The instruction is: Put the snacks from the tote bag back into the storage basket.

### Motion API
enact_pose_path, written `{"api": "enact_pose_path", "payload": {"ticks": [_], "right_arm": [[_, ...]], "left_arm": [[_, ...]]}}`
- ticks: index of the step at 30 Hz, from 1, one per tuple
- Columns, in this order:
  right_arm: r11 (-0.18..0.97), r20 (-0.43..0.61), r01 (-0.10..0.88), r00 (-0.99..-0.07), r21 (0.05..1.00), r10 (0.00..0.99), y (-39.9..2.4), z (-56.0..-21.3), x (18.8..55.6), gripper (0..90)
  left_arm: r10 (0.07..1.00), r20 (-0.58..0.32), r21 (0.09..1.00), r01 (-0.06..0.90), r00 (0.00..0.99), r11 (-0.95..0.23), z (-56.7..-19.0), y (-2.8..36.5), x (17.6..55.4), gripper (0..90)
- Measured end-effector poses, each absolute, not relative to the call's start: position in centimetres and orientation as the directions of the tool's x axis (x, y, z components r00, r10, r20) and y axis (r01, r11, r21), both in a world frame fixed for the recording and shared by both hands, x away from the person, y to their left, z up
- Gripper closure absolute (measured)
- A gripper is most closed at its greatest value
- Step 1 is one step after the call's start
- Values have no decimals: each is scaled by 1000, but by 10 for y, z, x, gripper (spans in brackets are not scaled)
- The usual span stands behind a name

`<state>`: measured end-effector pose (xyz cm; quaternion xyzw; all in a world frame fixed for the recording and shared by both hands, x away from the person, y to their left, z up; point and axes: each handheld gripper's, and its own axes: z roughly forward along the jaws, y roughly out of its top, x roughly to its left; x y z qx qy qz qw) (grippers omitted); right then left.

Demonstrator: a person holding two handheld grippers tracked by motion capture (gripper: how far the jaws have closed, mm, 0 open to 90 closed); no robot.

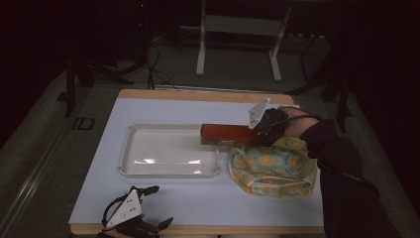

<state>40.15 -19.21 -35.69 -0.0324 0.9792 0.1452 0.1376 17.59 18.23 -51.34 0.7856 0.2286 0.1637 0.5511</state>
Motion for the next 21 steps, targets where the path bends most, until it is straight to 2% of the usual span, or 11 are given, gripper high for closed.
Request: {"api": "enact_pose_path", "payload": {"ticks": [21], "right_arm": [[942,-263,-192,-957,276,-118,-146,-369,401,428]], "left_arm": [[533,8,941,174,846,-289,-513,182,175,13]]}}
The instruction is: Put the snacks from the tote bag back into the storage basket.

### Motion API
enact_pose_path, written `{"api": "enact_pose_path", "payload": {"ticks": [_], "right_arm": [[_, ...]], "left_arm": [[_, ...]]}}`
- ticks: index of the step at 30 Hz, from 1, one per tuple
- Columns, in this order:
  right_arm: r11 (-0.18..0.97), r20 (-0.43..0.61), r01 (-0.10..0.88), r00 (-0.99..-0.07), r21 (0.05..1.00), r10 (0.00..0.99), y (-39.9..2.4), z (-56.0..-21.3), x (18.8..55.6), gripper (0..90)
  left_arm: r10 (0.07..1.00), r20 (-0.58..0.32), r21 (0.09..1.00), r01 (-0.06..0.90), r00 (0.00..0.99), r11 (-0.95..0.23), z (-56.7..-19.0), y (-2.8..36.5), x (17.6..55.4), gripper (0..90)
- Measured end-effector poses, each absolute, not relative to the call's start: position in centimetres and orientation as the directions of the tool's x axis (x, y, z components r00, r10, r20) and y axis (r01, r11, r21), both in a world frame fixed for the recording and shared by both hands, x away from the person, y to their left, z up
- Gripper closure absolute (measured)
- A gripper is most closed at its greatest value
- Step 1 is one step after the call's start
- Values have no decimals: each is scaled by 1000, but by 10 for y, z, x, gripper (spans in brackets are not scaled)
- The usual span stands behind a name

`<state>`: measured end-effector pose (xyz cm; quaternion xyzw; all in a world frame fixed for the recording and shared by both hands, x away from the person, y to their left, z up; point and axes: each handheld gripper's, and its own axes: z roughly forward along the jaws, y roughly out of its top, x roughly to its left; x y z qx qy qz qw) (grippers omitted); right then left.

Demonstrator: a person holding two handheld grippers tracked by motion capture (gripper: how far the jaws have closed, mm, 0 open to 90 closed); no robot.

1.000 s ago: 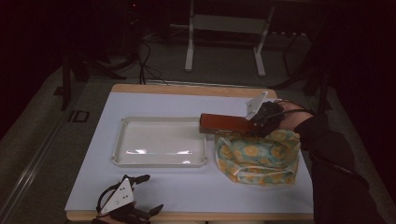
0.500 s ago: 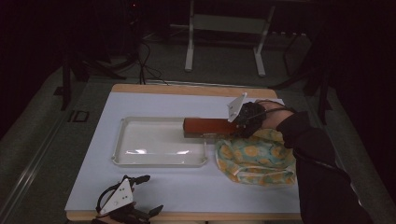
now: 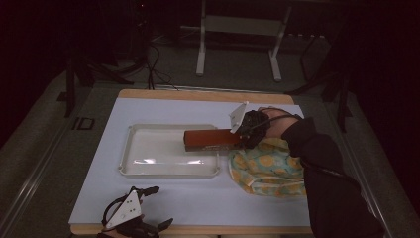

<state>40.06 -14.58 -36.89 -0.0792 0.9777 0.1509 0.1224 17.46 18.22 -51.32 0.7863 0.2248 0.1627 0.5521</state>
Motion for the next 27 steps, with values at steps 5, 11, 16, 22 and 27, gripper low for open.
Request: {"api": "enact_pose_path", "payload": {"ticks": [5,11,16,22,27], "right_arm": [[936,-253,-207,-958,284,-135,-130,-372,400,428],[928,-254,-225,-955,298,-151,-116,-375,400,428],[901,-247,-241,-956,359,-157,-105,-373,402,428],[883,-243,-236,-959,406,-145,-99,-373,405,428],[870,-242,-217,-963,442,-118,-94,-385,414,428]], "left_arm": [[536,8,942,173,844,-286,-513,183,174,13],[536,9,942,172,844,-287,-513,183,174,13],[534,8,943,172,846,-286,-513,183,173,13],[532,7,943,171,847,-286,-513,183,174,13],[531,7,943,172,847,-287,-513,183,173,13]]}}
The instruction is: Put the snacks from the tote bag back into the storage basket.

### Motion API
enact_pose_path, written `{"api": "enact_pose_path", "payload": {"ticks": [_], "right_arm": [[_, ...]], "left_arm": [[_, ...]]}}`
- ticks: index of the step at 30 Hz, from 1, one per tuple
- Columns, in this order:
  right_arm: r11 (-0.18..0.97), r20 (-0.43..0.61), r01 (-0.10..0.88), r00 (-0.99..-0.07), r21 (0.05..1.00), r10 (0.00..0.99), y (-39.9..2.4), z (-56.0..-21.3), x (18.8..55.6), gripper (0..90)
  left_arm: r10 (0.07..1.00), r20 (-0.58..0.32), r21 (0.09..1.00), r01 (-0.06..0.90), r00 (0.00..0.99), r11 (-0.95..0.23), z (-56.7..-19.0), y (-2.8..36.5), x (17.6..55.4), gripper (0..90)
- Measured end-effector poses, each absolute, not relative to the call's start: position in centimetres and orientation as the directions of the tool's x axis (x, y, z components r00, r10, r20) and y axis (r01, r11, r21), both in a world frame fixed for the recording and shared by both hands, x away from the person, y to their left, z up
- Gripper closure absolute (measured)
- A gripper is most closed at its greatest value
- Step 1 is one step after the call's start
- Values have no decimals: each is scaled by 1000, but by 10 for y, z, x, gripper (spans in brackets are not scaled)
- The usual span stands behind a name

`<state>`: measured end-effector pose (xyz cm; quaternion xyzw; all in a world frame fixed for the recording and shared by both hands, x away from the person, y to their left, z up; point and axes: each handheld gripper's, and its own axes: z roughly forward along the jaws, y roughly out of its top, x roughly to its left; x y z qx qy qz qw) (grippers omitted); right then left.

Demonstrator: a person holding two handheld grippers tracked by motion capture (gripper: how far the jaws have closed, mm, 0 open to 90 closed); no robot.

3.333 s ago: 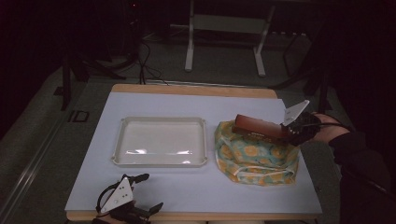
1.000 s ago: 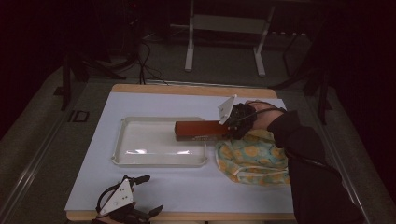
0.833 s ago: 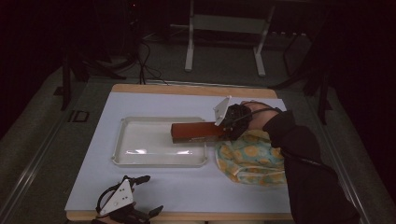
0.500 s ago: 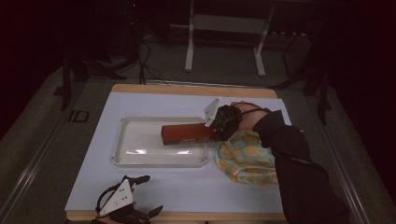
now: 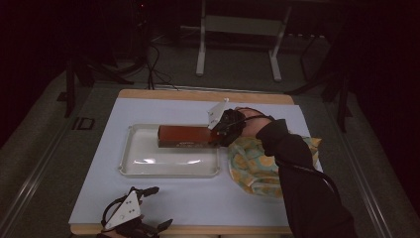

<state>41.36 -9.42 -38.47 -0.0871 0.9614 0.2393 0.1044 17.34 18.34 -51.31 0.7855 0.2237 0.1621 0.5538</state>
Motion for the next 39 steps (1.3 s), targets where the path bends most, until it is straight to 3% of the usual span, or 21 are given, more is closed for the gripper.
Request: {"api": "enact_pose_path", "payload": {"ticks": [5,24,39], "right_arm": [[852,-236,-219,-965,476,-116,-92,-399,419,428],[902,-193,-186,-974,388,-118,-76,-447,436,428],[925,-157,-175,-979,338,-127,-70,-464,437,427]], "left_arm": [[533,5,942,174,846,-285,-513,183,174,13],[530,6,943,172,848,-285,-513,183,173,13],[528,0,943,175,850,-282,-513,184,174,13]]}}
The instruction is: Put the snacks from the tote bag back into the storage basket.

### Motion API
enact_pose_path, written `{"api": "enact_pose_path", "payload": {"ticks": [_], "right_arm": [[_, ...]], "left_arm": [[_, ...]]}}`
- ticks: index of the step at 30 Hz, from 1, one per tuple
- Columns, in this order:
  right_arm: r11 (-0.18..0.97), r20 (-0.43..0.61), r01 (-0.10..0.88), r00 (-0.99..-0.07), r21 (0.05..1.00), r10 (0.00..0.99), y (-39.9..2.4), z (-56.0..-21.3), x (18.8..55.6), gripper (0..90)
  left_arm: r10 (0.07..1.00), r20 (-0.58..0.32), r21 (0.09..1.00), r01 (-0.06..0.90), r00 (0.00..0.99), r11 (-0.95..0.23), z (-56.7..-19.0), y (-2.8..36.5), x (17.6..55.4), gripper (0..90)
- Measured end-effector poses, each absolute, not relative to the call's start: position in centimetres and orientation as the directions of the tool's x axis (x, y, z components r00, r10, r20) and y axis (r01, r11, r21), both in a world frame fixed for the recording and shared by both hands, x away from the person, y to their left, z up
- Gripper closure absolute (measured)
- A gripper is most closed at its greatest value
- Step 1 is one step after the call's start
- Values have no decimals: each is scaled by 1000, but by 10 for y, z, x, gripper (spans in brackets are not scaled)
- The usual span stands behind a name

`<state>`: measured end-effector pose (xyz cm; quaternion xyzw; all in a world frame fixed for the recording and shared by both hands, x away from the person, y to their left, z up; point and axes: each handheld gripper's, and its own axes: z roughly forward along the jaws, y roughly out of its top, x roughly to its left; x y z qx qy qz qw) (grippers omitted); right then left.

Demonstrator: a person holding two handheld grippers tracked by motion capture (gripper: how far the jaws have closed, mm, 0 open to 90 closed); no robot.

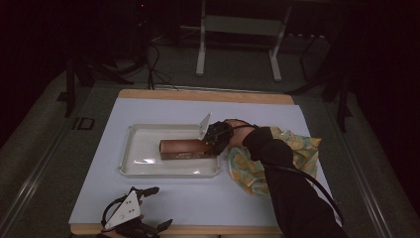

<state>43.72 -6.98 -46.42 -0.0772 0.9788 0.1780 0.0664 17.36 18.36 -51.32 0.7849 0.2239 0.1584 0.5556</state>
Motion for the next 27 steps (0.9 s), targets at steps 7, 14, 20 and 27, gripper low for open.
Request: {"api": "enact_pose_path", "payload": {"ticks": [7,14,20,27], "right_arm": [[931,-147,-163,-982,326,-121,-68,-469,437,425],[933,-142,-160,-983,322,-119,-67,-469,436,420],[936,-151,-151,-983,316,-108,-65,-469,436,404],[941,-141,-122,-987,315,-81,-63,-467,436,339]], "left_arm": [[524,-3,943,176,852,-281,-513,184,173,13],[523,-4,944,177,852,-280,-513,183,173,13],[522,-4,944,176,853,-280,-513,183,173,13],[519,-7,945,176,854,-277,-513,184,173,13]]}}
